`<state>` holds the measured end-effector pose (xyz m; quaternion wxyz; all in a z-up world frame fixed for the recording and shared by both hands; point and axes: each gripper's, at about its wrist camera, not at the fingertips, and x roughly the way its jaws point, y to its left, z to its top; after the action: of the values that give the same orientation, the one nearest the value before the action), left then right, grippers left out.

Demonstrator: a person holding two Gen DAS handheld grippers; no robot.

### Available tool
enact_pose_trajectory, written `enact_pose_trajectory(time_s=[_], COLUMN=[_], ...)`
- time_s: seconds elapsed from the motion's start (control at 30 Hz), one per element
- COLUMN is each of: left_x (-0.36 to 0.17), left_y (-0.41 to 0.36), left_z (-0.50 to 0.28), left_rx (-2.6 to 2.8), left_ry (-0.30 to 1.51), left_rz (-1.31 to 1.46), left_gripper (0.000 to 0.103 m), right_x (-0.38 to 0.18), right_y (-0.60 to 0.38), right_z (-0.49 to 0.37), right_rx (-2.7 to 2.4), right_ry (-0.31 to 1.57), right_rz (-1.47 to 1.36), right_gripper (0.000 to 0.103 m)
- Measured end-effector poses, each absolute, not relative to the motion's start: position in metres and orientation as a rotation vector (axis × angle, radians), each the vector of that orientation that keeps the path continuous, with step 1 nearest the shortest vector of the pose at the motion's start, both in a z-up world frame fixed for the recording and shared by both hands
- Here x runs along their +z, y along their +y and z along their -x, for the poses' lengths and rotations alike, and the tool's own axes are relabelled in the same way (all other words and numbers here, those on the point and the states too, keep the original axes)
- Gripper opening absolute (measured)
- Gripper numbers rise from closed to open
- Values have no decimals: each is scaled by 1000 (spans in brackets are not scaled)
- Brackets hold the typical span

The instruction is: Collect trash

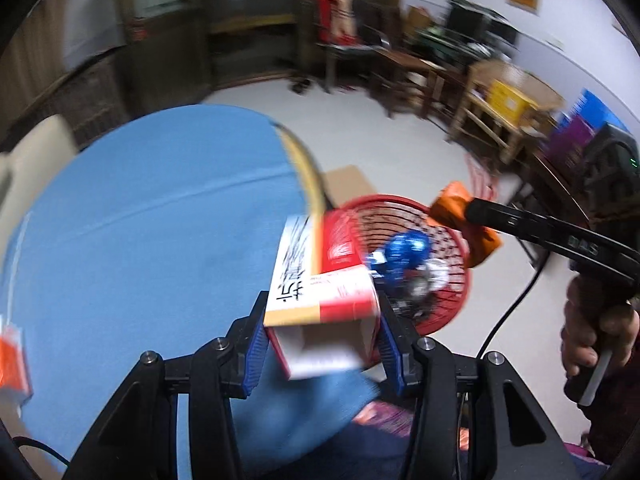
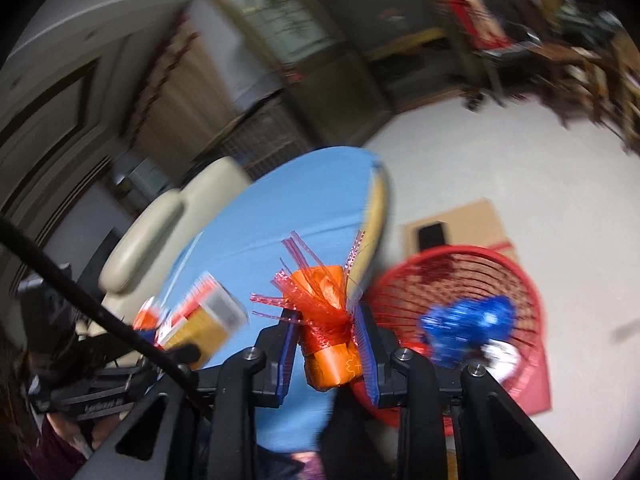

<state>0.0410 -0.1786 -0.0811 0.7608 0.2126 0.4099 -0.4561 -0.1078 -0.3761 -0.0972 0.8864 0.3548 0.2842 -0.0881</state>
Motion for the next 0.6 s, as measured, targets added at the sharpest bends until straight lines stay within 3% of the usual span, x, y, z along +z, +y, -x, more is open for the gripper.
enact_pose_trajectory(time_s=[0.27,0.33,0.37,0.6], left_x=[-115,-119,-119,-107], left_y=[-260,-259,-253,-196], left_z=[-40,-44,-47,-61], left_rx=[-1107,-1083,-1068,-992], left_ry=[966,964,963,910], left_rz=[-492,-490,-483,-433], left_gripper=[50,50,50,51], right_x=[-147,-164,-170,-189], right_y=[-436,-448,-451,-438], right_z=[131,129,126,118], right_rx=[-307,-322,-321,-302], right_ry=[588,632,646,681], right_rz=[-898,-962,-996,-1009], right_gripper=[34,45,63,65])
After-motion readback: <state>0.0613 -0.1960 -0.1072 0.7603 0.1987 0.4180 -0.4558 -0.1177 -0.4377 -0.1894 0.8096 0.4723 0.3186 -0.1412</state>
